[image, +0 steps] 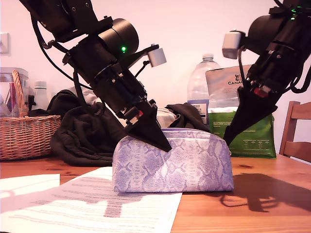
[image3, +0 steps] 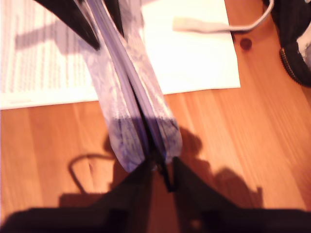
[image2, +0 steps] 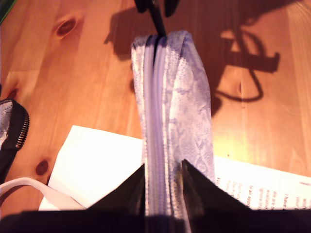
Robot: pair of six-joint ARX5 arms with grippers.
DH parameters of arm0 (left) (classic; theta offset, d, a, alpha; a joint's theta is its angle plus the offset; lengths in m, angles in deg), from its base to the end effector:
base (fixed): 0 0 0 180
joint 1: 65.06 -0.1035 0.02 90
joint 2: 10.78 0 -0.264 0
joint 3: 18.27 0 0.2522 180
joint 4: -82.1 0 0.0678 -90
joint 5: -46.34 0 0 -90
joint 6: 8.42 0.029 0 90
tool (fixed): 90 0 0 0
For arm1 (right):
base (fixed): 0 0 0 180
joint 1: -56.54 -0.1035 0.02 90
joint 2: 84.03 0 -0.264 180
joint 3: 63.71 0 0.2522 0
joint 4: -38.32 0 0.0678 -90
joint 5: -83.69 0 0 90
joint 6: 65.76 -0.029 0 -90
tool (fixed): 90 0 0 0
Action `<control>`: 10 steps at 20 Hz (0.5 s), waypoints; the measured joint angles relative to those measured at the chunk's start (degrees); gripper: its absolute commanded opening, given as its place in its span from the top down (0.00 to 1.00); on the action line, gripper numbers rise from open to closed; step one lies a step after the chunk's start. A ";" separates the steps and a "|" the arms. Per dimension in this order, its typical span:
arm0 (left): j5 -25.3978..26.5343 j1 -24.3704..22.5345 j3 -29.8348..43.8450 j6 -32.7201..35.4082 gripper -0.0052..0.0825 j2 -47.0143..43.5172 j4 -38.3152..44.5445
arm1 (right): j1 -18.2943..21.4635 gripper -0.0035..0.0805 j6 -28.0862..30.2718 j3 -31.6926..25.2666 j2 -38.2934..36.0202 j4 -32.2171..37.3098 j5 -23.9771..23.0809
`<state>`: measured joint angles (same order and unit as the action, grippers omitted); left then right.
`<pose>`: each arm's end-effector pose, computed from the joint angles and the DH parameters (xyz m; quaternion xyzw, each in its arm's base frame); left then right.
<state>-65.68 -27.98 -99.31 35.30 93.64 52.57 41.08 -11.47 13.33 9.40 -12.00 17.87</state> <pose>0.2921 -0.2344 0.1836 0.3442 0.2455 -0.5742 0.7011 0.3004 0.0954 0.2093 -0.3213 0.3586 0.5021 0.7183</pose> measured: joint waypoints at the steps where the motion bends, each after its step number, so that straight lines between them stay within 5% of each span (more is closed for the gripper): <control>1: 0.07 0.00 0.00 0.00 0.75 0.00 0.02 | -0.46 0.97 0.02 0.00 0.00 0.02 -1.22; 10: 1.11 0.00 -0.02 0.00 0.75 0.00 -0.70 | -2.86 0.97 1.16 4.87 0.00 -4.96 -8.72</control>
<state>-64.57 -27.98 -99.33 35.30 93.64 51.87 38.22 -10.32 18.21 9.40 -16.96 9.15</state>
